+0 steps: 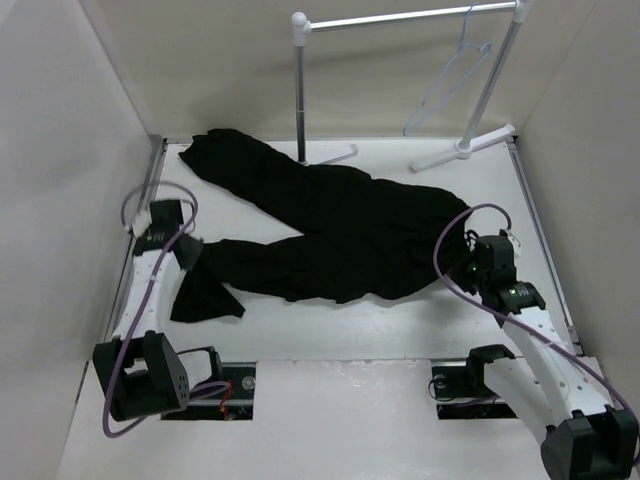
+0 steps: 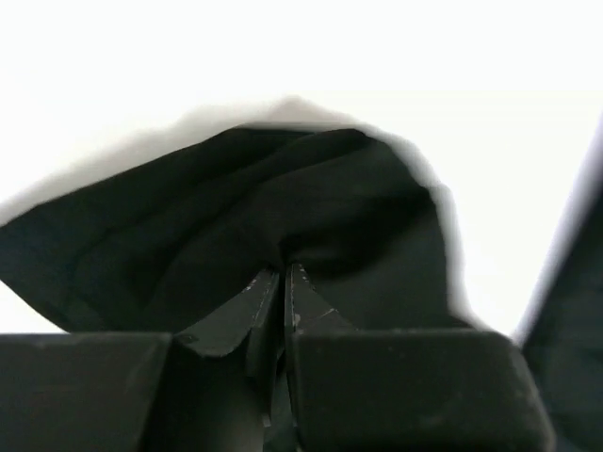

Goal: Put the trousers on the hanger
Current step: Flatten out the trousers at the center of the board.

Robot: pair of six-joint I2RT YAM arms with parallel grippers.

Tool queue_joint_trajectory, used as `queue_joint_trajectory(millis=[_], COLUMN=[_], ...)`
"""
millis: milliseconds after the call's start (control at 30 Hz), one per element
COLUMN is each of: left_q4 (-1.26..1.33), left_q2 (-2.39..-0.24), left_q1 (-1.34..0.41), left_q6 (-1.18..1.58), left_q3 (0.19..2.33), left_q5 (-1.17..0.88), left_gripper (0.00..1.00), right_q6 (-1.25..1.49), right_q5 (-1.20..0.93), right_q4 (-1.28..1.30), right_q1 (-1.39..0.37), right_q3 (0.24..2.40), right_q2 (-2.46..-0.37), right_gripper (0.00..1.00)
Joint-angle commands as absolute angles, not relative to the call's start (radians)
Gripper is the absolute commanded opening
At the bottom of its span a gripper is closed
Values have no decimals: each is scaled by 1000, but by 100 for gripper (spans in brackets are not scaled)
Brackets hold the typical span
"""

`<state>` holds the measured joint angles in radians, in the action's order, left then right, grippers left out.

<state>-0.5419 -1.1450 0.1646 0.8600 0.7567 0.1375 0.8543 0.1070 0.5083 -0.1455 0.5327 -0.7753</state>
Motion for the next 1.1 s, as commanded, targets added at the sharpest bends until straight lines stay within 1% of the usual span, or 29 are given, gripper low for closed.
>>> queue_joint_trajectory(millis=[0,67,133,233,333,400,433,533,600,667,733,800,867,967,1067], left_q4=[-503,-586,-650,-741,-802,-810,-805,-781,-698,-661,-675,-667,-654,-609,-562], left_q2=[-1161,-1187,-1190,-1170,-1152,-1144,-1149,-1228,-1242,-1265,-1287,-1258,-1183,-1076,-1066], left_q1=[108,46,-4,-51,-57,-57,-57,-64,-105,-151,-203,-209,-141,64,267], left_q6=[712,635,579,505,470,450,439,436,437,439,442,451,495,576,661], left_q3=[1090,1205,1248,1262,1241,1207,1183,1151,1146,1176,1218,1197,1134,1027,941], left_q5=[214,280,345,442,468,472,463,367,316,295,302,333,382,332,226], left_gripper=[3,3,3,4,5,7,12,33,36,41,51,60,66,67,67], right_q6=[853,854,856,861,865,865,865,867,862,862,862,862,861,856,850], right_q5=[101,104,106,107,106,103,106,109,103,101,107,112,107,101,101], right_q4=[485,497,514,531,534,537,537,537,532,529,529,525,512,499,497], right_q1=[-154,-154,-157,-165,-169,-169,-174,-183,-185,-192,-206,-212,-212,-214,-216], right_q3=[519,509,494,488,492,491,491,495,505,517,532,538,541,540,532], right_q2=[-749,-730,-707,-681,-690,-695,-693,-706,-724,-738,-749,-753,-762,-772,-781], right_gripper=[2,2,2,2,2,2,2,2,2,2,2,3,3,3,2])
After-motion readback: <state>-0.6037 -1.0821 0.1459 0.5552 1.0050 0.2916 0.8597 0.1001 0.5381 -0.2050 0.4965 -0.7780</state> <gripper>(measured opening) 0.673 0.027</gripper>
